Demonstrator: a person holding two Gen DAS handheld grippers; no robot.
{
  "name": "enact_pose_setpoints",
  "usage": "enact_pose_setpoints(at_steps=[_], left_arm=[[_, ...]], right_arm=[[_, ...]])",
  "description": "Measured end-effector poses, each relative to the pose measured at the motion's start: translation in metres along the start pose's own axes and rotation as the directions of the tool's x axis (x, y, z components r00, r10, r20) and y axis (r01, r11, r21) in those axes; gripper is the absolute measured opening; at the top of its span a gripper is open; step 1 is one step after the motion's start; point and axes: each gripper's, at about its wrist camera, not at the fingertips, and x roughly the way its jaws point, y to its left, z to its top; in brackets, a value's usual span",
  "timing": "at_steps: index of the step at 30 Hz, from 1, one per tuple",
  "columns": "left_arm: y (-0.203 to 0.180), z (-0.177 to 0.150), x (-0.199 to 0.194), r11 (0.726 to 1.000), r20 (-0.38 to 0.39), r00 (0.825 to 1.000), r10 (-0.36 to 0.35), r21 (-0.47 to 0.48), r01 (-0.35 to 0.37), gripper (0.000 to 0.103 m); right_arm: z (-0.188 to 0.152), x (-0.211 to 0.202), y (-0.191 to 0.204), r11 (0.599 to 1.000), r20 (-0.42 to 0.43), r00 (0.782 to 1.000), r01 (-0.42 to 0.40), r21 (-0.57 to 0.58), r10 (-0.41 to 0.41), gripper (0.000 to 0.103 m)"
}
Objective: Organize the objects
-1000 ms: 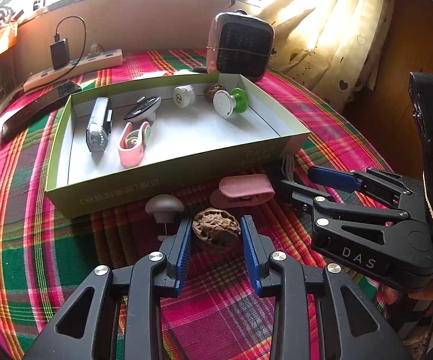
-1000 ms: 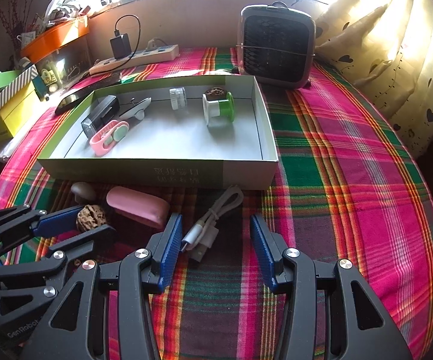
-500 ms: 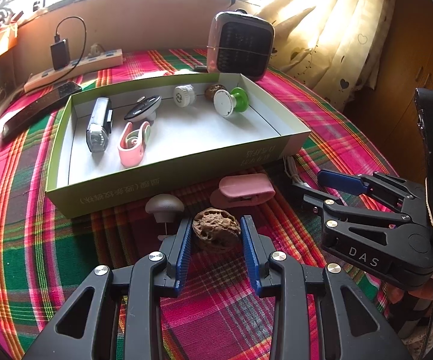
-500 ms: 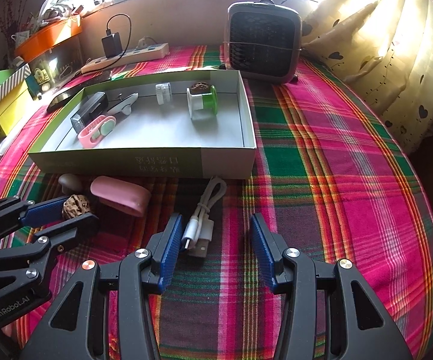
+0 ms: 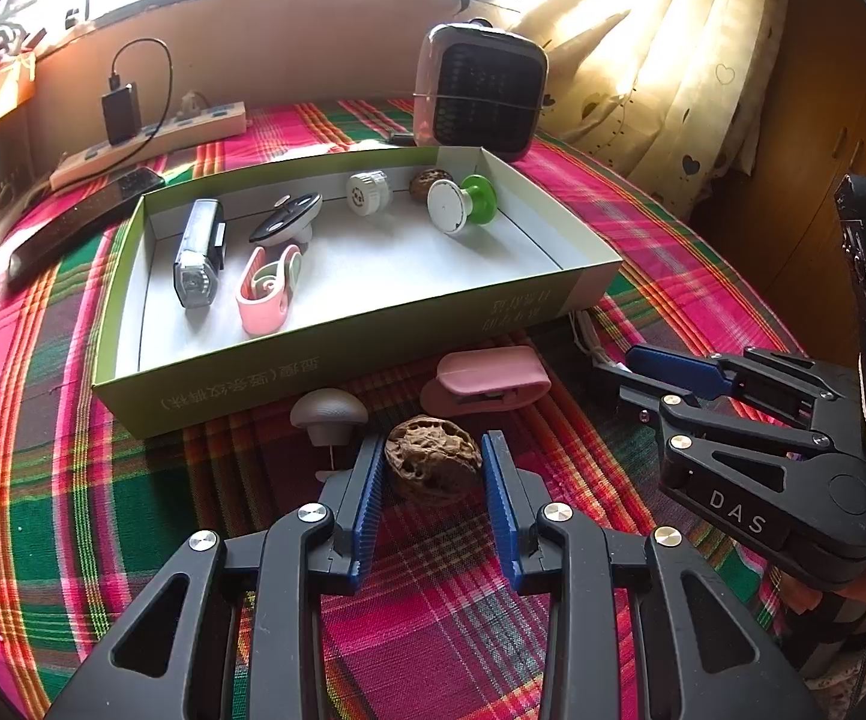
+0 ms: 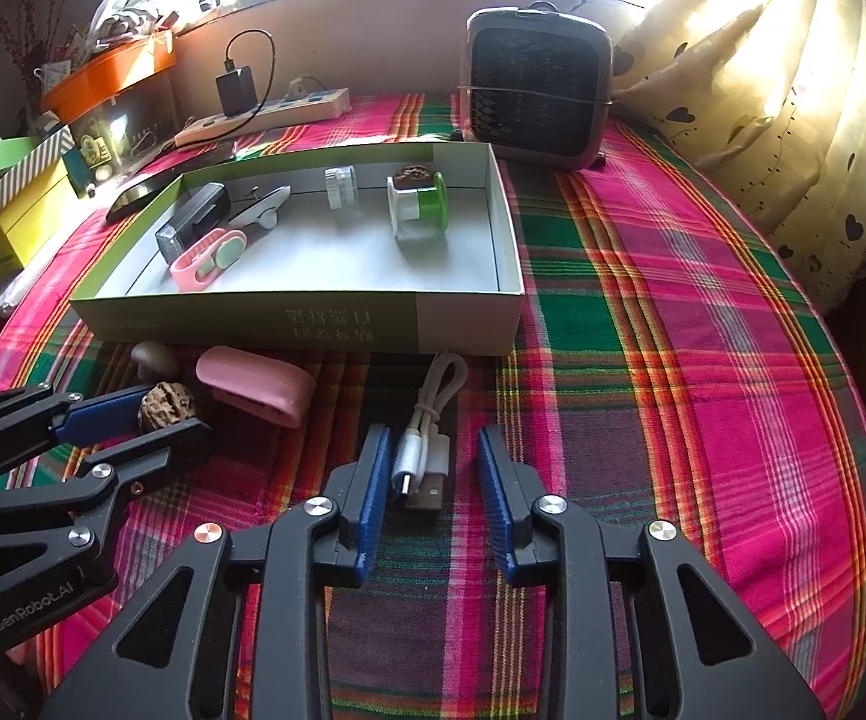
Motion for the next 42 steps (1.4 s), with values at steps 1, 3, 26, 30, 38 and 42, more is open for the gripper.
enact_pose_setpoints(at_steps=[1,3,26,30,38,42], left_arm=[[0.0,0.0,0.0,1.0,0.0,1.0,0.0,0.001,0.0,0.03],[0.0,0.0,0.0,1.0,0.0,1.0,0.001,0.001,-0.001,0.03],[0.0,0.0,0.0,1.0,0.0,1.0,0.004,0.003,-0.004,0.03],[0.0,-0.001,-0.001,1.0,0.0,1.0,0.004,0.003,-0.004,0.03],[-0.001,-0.001,-0.004,1.0,0.008,1.0,0.004,0.01,-0.004,0.03],[-0.001,-0.001,-0.007,1.0,0.014,1.0,0.004,0.01,-0.004,0.03]], right_arm=[[0.0,0.0,0.0,1.0,0.0,1.0,-0.002,0.002,0.002,0.022],[0.0,0.0,0.0,1.0,0.001,1.0,-0.006,0.003,0.006,0.02],[0.0,-0.004,-0.001,1.0,0.017,1.0,-0.021,0.004,0.021,0.02],[0.0,-0.005,-0.001,1.0,0.021,1.0,-0.023,0.006,0.023,0.02],[-0.001,-0.008,-0.001,1.0,0.026,0.999,-0.03,0.007,0.03,0.02],[-0.002,-0.01,-0.002,0.999,0.029,0.999,-0.033,0.007,0.033,0.02]])
